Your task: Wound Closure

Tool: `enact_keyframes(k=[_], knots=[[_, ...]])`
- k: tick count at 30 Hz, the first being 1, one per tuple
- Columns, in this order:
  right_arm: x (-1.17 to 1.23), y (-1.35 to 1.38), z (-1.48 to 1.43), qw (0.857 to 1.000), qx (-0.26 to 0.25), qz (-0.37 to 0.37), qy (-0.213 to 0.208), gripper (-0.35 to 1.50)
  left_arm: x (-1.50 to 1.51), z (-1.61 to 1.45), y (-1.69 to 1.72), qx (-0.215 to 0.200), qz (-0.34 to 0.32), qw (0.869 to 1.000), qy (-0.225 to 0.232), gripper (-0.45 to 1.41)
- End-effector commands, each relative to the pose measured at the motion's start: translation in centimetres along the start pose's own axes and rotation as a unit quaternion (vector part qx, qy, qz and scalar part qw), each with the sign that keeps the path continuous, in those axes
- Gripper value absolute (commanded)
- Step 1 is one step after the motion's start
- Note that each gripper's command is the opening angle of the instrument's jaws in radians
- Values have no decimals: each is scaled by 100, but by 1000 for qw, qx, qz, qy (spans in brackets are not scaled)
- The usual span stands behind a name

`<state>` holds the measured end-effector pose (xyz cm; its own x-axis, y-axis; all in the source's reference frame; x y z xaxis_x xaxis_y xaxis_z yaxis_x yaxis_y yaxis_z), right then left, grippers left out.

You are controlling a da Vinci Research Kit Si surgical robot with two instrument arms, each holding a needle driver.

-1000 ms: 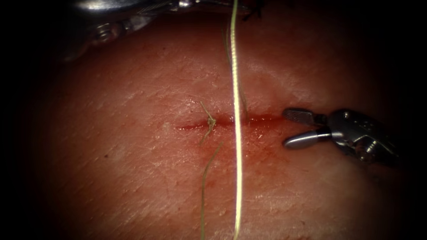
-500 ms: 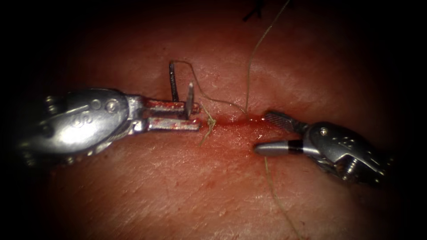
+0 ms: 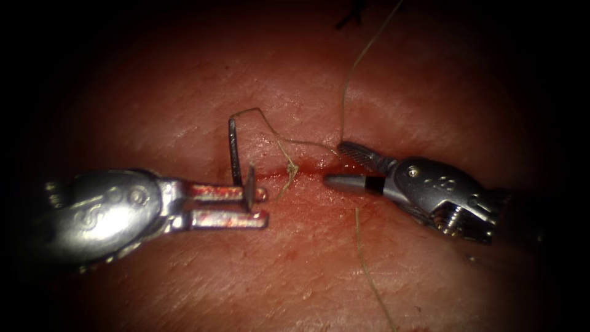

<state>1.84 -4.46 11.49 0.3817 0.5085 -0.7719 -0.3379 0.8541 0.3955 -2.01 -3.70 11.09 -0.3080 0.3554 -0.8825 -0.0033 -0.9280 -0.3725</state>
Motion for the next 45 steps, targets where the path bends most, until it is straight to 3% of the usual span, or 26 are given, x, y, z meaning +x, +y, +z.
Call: enact_keyframes(k=[1,3,4,9,17,23,29,34,36,38,40,42,45], knots=[[-6,6,15,1000,-1,-3,-4,-2,-3,6,-1,0,0,1000,2,-45],[-11,10,18,1000,-1,-6,-7,-32,-1,5,3,-1,0,1000,2,-45],[-14,11,19,1000,5,-9,-13,-35,0,4,4,-2,0,1000,2,-45],[-19,3,6,999,20,-9,-28,-35,5,0,13,-3,1,1000,4,-45],[-7,-35,-67,999,21,-1,-27,-35,6,0,25,-8,3,1000,9,-45],[-4,-64,-103,999,22,0,-29,-35,1,11,35,-17,7,1000,14,-45],[3,-98,-117,999,39,1,-26,-35,-8,19,41,-23,9,1000,16,-45],[24,-113,-116,999,52,-8,-7,-35,-12,18,34,-26,11,999,17,-45],[29,-111,-116,998,47,-22,16,63,-13,12,25,-14,9,1000,12,-45],[32,-105,-117,998,39,-25,31,125,-13,-11,3,22,1,1000,5,-45],[32,-104,-117,999,35,-28,30,128,-12,-20,-6,36,-3,999,3,-45],[31,-100,-118,998,32,-34,30,130,-10,-60,-35,76,-12,997,7,-45],[29,-95,-117,999,30,-33,31,130,-8,-80,-47,91,-13,996,9,-45]])
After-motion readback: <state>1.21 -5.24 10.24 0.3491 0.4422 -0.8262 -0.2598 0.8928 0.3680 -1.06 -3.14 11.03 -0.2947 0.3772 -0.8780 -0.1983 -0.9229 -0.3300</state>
